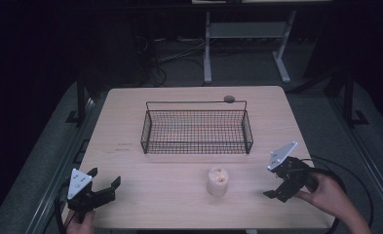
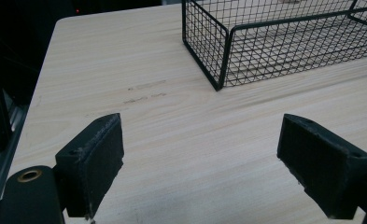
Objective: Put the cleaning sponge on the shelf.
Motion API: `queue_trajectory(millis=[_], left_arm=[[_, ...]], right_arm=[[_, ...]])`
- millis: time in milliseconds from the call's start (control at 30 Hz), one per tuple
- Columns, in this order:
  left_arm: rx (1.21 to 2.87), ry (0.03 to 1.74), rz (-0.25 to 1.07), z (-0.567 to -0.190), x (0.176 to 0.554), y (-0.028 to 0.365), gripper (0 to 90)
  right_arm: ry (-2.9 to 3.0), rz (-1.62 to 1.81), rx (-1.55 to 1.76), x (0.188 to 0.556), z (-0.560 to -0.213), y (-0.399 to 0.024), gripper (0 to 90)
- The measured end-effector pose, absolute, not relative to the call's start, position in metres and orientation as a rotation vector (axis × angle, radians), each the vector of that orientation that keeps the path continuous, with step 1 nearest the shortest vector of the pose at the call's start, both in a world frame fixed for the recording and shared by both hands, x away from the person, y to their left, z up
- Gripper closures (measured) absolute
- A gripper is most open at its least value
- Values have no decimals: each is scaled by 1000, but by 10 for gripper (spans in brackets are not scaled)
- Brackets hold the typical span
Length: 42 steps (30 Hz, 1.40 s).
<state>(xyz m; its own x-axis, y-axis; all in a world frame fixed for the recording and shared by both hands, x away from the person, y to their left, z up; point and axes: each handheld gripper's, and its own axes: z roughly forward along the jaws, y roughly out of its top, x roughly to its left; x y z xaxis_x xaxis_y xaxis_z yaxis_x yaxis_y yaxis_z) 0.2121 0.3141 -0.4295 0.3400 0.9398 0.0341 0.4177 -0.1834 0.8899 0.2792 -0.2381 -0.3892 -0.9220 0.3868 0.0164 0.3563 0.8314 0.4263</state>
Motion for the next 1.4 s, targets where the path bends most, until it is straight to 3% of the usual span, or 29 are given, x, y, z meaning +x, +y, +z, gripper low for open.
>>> queue_trajectory(millis=[1400], left_arm=[[1756,1203,781,-428,211,314,138]], right_arm=[[3050,576,387,294,-372,-175,151]])
